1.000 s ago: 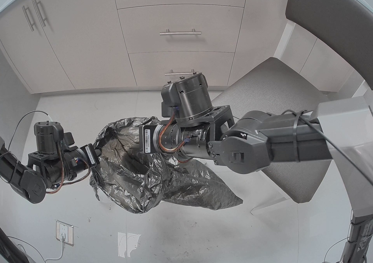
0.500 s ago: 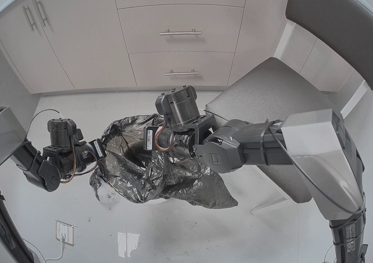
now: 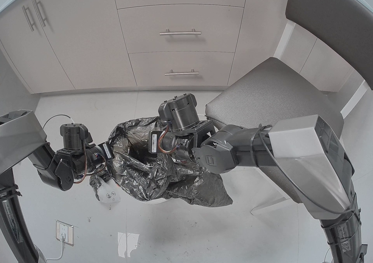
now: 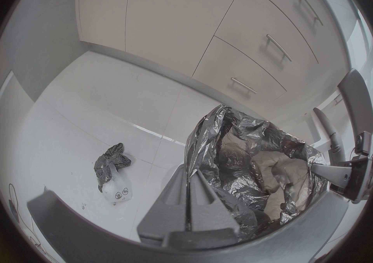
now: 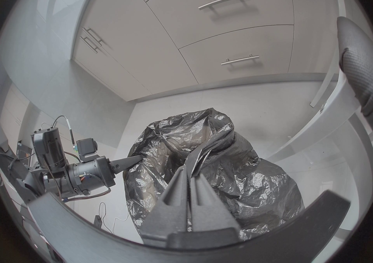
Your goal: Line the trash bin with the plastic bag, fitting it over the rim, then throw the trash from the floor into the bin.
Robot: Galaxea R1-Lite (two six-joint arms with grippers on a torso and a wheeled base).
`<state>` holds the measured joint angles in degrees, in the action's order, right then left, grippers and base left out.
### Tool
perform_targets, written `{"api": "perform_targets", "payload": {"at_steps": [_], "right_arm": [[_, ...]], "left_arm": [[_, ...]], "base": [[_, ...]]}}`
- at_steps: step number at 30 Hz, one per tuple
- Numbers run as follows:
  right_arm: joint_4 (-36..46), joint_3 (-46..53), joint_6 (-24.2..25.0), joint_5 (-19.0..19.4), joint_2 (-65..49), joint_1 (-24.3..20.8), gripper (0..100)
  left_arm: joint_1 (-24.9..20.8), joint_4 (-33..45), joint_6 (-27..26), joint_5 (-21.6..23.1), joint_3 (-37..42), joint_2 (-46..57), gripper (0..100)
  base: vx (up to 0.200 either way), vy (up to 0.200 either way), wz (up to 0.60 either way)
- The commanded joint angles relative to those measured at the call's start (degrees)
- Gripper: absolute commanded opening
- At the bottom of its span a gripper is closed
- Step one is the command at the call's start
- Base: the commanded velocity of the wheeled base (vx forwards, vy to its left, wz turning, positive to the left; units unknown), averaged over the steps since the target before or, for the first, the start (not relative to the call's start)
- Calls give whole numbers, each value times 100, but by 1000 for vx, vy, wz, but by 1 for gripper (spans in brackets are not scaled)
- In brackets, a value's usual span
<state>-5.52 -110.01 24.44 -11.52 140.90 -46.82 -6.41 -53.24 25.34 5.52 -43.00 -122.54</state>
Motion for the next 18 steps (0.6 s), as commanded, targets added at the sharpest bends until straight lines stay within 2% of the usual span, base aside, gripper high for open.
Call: {"api": "perform_targets", "payload": {"at_steps": [1,8,18], "right_arm": [[-1,-47,-1,1,104,-2,0],[-1,-153,-10,-149,324,33,0],[7,-267,-36,-166,561,33,0]], "left_arm": [[0,-55,6,-7,-60,-288,0],[17,-222,-3,-16,-236,-719,0],[52,-249,-3,-51,-297,-877,0]], "base": [[0,0,0],[0,0,0],[0,0,0]]}}
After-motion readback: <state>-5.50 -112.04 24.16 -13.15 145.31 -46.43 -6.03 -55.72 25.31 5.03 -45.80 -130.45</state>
